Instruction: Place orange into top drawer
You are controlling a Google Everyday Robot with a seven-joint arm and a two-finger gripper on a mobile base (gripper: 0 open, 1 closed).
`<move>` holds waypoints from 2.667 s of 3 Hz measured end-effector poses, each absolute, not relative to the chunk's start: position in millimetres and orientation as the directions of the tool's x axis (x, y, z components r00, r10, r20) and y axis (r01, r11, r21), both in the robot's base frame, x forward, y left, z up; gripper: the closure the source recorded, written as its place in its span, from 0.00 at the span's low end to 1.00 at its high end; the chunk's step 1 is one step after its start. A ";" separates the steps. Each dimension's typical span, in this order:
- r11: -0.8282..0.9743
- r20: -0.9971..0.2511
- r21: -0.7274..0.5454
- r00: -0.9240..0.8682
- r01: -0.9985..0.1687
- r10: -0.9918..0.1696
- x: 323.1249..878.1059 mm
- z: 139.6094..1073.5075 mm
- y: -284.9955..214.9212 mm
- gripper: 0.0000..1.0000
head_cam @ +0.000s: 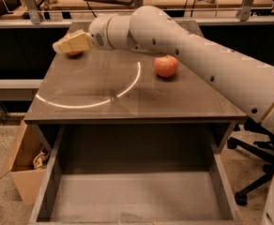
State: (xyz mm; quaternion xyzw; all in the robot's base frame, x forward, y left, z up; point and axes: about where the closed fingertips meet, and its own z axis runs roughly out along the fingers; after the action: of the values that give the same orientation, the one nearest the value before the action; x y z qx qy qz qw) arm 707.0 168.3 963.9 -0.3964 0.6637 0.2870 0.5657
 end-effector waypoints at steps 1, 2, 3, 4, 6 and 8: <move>0.512 -0.975 -0.052 -0.067 -0.858 -0.212 737.0 951.4 184.5 0.00; 0.498 -0.964 -0.030 -0.107 -0.867 -0.245 781.3 932.7 206.7 0.00; 0.493 -0.948 -0.011 -0.147 -0.870 -0.281 808.0 917.6 219.2 0.00; 0.503 -0.930 0.000 -0.184 -0.864 -0.317 818.2 905.0 220.8 0.00; 0.509 -0.904 0.029 -0.240 -0.860 -0.354 817.5 870.1 226.4 0.00; 0.470 -0.904 0.040 -0.232 -0.882 -0.359 827.8 853.5 246.4 0.20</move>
Offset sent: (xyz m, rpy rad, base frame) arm 0.1355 0.0596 -0.0515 -0.0887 0.1241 0.0321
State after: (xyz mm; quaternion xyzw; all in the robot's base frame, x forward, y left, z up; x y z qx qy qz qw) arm 827.8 246.4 853.5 -0.4254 0.7295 0.2899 0.4504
